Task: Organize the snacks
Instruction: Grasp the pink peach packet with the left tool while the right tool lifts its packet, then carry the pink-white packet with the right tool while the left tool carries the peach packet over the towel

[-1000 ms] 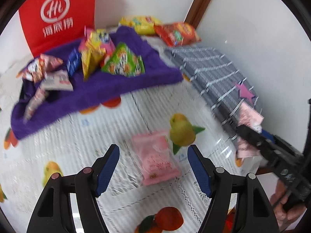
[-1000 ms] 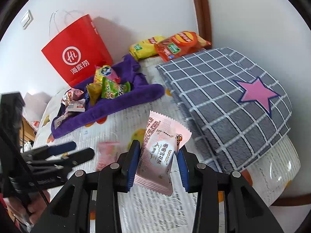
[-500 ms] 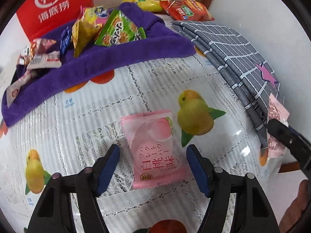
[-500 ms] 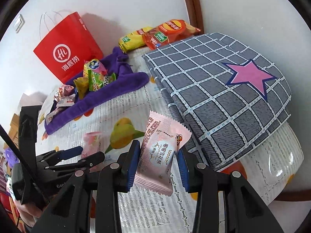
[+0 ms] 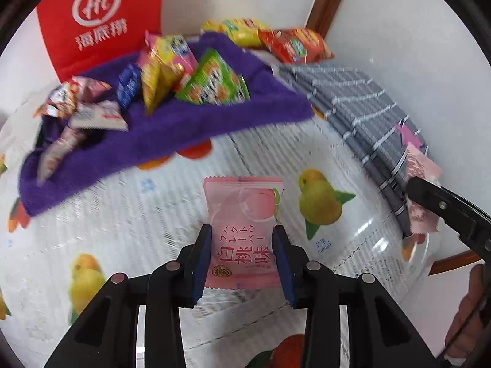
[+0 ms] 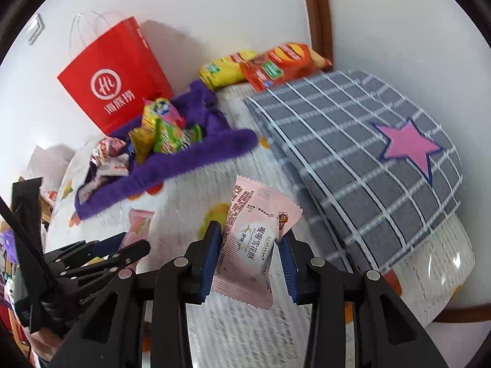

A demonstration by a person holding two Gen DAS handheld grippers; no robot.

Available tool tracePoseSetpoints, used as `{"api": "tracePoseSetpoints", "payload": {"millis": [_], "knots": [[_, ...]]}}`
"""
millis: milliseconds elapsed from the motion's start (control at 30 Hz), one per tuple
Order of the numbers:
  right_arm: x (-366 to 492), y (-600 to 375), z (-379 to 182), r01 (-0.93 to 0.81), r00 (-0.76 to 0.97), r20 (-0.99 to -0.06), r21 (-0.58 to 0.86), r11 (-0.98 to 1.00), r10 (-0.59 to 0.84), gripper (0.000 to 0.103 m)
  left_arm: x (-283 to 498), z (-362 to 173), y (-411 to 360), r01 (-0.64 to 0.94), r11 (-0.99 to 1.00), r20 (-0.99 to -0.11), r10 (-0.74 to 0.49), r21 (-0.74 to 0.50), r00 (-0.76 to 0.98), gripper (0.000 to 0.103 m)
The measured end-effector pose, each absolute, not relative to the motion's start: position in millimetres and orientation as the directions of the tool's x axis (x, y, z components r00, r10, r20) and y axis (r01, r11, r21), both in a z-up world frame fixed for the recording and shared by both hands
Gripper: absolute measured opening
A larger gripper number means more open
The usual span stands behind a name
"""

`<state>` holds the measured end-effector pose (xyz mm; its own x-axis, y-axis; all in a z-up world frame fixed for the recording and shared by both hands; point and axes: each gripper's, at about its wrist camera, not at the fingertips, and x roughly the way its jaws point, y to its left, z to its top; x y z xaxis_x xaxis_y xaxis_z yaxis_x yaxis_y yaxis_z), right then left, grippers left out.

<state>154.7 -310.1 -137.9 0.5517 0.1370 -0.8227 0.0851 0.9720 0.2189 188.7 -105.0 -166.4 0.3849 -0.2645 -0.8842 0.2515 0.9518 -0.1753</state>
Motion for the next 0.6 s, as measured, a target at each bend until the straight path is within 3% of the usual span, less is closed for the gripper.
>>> {"api": "tracePoseSetpoints", "payload": {"millis": [600], "knots": [[230, -233, -56, -0.058, 0.658, -0.731, 0.192, 0.980, 0.182, 0.038, 241, -59, -20, 0.175, 0.975, -0.772, -0.217, -0.139, 0.597, 0.037]]}}
